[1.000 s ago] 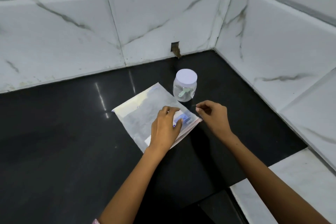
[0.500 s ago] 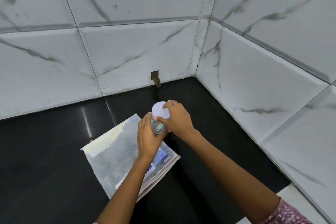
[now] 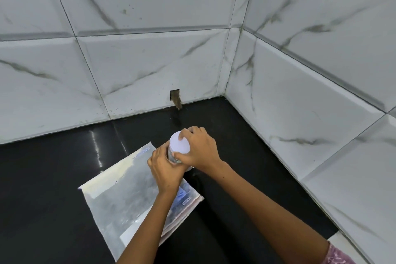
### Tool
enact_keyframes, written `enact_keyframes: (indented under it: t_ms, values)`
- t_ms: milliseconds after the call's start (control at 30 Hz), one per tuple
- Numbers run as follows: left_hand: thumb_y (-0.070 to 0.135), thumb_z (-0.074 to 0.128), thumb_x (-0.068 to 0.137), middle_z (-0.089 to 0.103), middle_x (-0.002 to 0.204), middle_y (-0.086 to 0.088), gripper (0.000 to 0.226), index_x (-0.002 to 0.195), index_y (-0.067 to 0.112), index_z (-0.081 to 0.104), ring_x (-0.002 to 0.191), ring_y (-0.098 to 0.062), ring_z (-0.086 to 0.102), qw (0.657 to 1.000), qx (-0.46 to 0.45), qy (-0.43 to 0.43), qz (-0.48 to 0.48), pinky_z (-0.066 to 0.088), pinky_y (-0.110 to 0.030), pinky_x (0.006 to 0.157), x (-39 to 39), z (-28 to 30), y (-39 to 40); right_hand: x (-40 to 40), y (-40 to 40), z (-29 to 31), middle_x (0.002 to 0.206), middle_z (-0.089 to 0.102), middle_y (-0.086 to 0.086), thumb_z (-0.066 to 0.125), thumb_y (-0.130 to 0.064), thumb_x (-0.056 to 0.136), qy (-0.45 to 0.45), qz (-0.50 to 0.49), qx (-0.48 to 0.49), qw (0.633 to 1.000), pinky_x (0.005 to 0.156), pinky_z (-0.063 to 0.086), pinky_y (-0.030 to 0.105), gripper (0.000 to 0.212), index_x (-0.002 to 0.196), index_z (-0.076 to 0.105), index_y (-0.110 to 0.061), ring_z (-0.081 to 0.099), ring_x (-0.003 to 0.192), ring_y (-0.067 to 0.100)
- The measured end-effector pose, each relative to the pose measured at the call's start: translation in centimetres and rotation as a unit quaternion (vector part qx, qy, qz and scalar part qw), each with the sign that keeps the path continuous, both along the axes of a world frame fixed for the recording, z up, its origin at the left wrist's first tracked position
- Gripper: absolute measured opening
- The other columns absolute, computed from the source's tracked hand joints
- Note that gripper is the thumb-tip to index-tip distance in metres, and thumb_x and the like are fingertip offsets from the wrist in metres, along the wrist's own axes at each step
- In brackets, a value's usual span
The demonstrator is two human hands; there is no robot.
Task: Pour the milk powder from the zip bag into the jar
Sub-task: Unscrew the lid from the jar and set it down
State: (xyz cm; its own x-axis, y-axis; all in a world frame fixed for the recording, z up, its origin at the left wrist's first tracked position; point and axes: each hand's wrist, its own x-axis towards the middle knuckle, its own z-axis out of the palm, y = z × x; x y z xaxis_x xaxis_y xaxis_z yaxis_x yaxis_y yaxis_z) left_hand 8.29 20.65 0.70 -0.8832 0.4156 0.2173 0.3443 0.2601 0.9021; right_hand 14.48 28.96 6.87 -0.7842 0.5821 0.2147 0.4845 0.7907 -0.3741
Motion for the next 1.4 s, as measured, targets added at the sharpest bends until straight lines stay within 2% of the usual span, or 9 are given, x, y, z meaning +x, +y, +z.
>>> enact_keyframes:
  t_ms: [167, 367, 533, 700, 867, 1033, 1200, 1300, 1400]
  values:
    - [0.034, 0.089, 0.054, 0.067, 0.11, -0.005, 0.067, 0.113, 0.015, 0.064, 0.105, -0.02, 0.053, 0.999, -0.029, 0.012, -0.031, 0.038, -0.031, 0.088, -0.8, 0.1, -0.1, 0.9, 3.0, 2.6, 0.129, 0.054, -0.001, 0.077, -0.029, 0.069, -0.068, 0.121, -0.145, 0.98, 0.094, 0.044, 0.036, 0.051, 0.115, 0.056, -0.025, 0.051, 0.116, 0.021]
    - [0.036, 0.089, 0.055, 0.07, 0.108, -0.005, 0.063, 0.11, 0.015, 0.066, 0.105, -0.019, 0.054, 0.999, -0.031, 0.011, -0.026, 0.039, -0.038, 0.096, -0.8, -0.2, -0.1, -1.6, 0.7, 2.4, 0.125, 0.045, 0.013, 0.058, -0.067, 0.075, -0.199, -0.003, 0.031, 0.98, 0.085, 0.043, 0.04, 0.073, 0.131, 0.043, -0.023, 0.048, 0.111, 0.031]
    - [0.05, 0.089, 0.051, 0.066, 0.117, -0.003, 0.08, 0.119, 0.017, 0.062, 0.111, -0.021, 0.051, 0.999, -0.046, 0.003, -0.012, 0.049, -0.043, 0.093, -0.7, -0.2, -0.2, -1.8, 2.0, 4.4, 0.134, 0.043, 0.007, 0.073, -0.032, 0.074, -0.209, 0.131, -0.068, 0.967, 0.086, 0.042, 0.034, 0.071, 0.137, 0.04, -0.033, 0.045, 0.12, 0.027]
    - [0.045, 0.089, 0.052, 0.069, 0.11, -0.004, 0.071, 0.113, 0.017, 0.066, 0.107, -0.021, 0.055, 0.999, -0.036, 0.013, -0.014, 0.044, -0.048, 0.097, -0.7, -0.5, 0.0, -1.9, 0.7, 3.4, 0.133, 0.041, 0.017, 0.057, -0.063, 0.079, -0.245, -0.041, -0.012, 0.969, 0.091, 0.043, 0.041, 0.079, 0.137, 0.035, -0.014, 0.045, 0.119, 0.034]
    - [0.048, 0.088, 0.054, 0.065, 0.123, -0.005, 0.079, 0.122, 0.018, 0.061, 0.116, -0.025, 0.052, 0.999, -0.039, -0.022, -0.004, 0.043, -0.037, 0.095, -0.7, -0.9, 0.1, -2.1, 1.3, 4.6, 0.136, 0.044, 0.011, 0.07, -0.034, 0.079, -0.2, 0.074, -0.08, 0.974, 0.088, 0.043, 0.036, 0.069, 0.139, 0.039, -0.022, 0.047, 0.12, 0.03]
    - [0.035, 0.09, 0.056, 0.069, 0.117, -0.009, 0.069, 0.117, 0.016, 0.065, 0.114, -0.027, 0.056, 0.999, -0.035, -0.004, -0.001, 0.04, -0.045, 0.101, -0.7, -1.0, 0.2, -2.3, 0.1, 3.2, 0.132, 0.039, 0.017, 0.062, -0.058, 0.078, -0.244, -0.004, 0.014, 0.97, 0.088, 0.044, 0.04, 0.074, 0.134, 0.039, -0.014, 0.042, 0.118, 0.033]
    - [0.045, 0.09, 0.052, 0.067, 0.119, -0.006, 0.078, 0.12, 0.016, 0.063, 0.113, -0.026, 0.054, 0.999, -0.033, -0.012, -0.002, 0.047, -0.043, 0.095, -0.7, -0.8, -0.1, -2.2, 1.5, 4.0, 0.137, 0.039, 0.012, 0.076, -0.034, 0.071, -0.211, 0.114, -0.057, 0.969, 0.092, 0.044, 0.04, 0.082, 0.141, 0.035, -0.025, 0.04, 0.124, 0.029]
    - [0.039, 0.091, 0.052, 0.068, 0.118, -0.008, 0.076, 0.119, 0.015, 0.064, 0.113, -0.025, 0.054, 0.999, -0.03, -0.013, -0.005, 0.046, -0.047, 0.098, -0.6, -0.6, -0.1, -2.3, 1.0, 3.3, 0.134, 0.04, 0.016, 0.073, -0.057, 0.068, -0.229, 0.04, -0.019, 0.972, 0.093, 0.043, 0.042, 0.095, 0.141, 0.031, -0.013, 0.042, 0.122, 0.032]
    - [0.043, 0.09, 0.055, 0.065, 0.124, -0.007, 0.078, 0.122, 0.016, 0.062, 0.117, -0.026, 0.052, 0.999, -0.046, -0.028, -0.004, 0.046, -0.045, 0.1, -0.5, -0.5, 0.0, -2.4, 1.2, 3.5, 0.126, 0.047, 0.015, 0.069, -0.056, 0.074, -0.231, 0.021, 0.006, 0.973, 0.084, 0.043, 0.036, 0.077, 0.128, 0.042, -0.009, 0.049, 0.113, 0.031]
